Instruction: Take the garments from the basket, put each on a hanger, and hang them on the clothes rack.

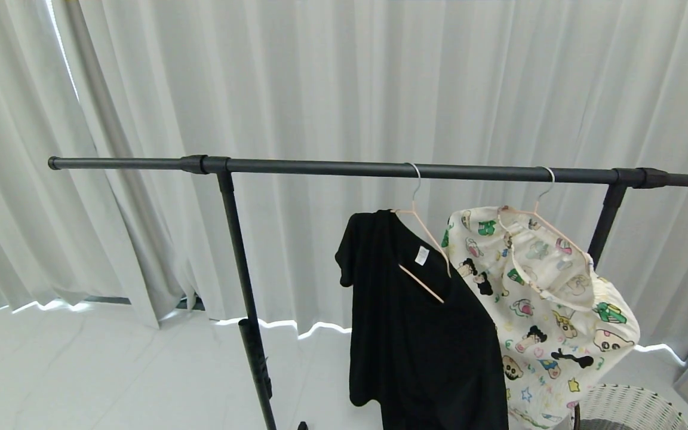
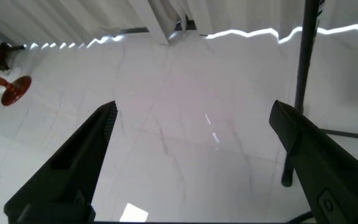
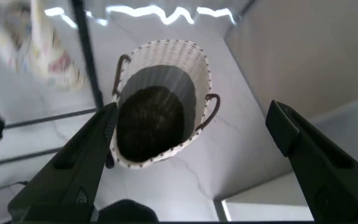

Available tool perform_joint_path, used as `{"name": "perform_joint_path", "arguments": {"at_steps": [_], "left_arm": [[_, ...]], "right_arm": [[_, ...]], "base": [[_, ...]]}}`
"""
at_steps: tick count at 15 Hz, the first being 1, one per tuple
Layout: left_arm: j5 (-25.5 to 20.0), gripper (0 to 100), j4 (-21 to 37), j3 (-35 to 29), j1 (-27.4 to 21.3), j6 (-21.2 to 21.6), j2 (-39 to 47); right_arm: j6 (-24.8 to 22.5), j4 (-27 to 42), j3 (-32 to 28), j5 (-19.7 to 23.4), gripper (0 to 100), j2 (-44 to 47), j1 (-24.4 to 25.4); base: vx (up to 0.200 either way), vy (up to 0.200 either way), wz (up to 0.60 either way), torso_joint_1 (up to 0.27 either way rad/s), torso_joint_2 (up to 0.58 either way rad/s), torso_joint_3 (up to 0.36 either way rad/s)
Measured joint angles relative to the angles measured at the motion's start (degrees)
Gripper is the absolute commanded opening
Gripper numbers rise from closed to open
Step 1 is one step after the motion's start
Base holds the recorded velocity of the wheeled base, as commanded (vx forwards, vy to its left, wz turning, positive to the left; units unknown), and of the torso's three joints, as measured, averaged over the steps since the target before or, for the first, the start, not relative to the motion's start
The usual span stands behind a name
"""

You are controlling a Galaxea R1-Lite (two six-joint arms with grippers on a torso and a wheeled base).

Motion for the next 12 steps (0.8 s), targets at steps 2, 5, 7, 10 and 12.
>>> {"name": "perform_joint_path", "arguments": {"at_steps": [2,5,7,10,12], "left_arm": [[0.02,100,-0.02,0.02,-0.04,-0.02,-1.38],[0.02,100,0.0,0.02,-0.04,-0.09,-5.32],[0.05,100,-0.02,0.02,-0.09,-0.22,-9.7],[0.46,100,-0.05,0.02,-0.04,-0.74,-19.46],[6.0,100,-0.11,0.22,0.17,-3.56,-24.31]], "right_arm": [[-3.36,0.02,3.6,4.02,100,-7.78,0.0],[-2.29,-0.33,5.88,2.5,100,-16.57,0.11],[-1.39,-0.57,6.49,-1.56,100,-18.96,0.13],[-2.66,-0.79,6.7,-1.69,100,-20.35,0.13],[-2.97,-1.69,6.88,-1.69,100,-20.7,0.13]], "base": [[-0.2,0.0,0.0,0.002,0.0,0.005],[-0.067,0.0,0.0,0.001,0.0,0.004],[0.0,0.0,0.0,0.0,0.0,0.0],[0.0,0.0,0.0,0.0,0.0,0.0],[0.0,0.0,0.0,0.0,0.0,0.0]]}}
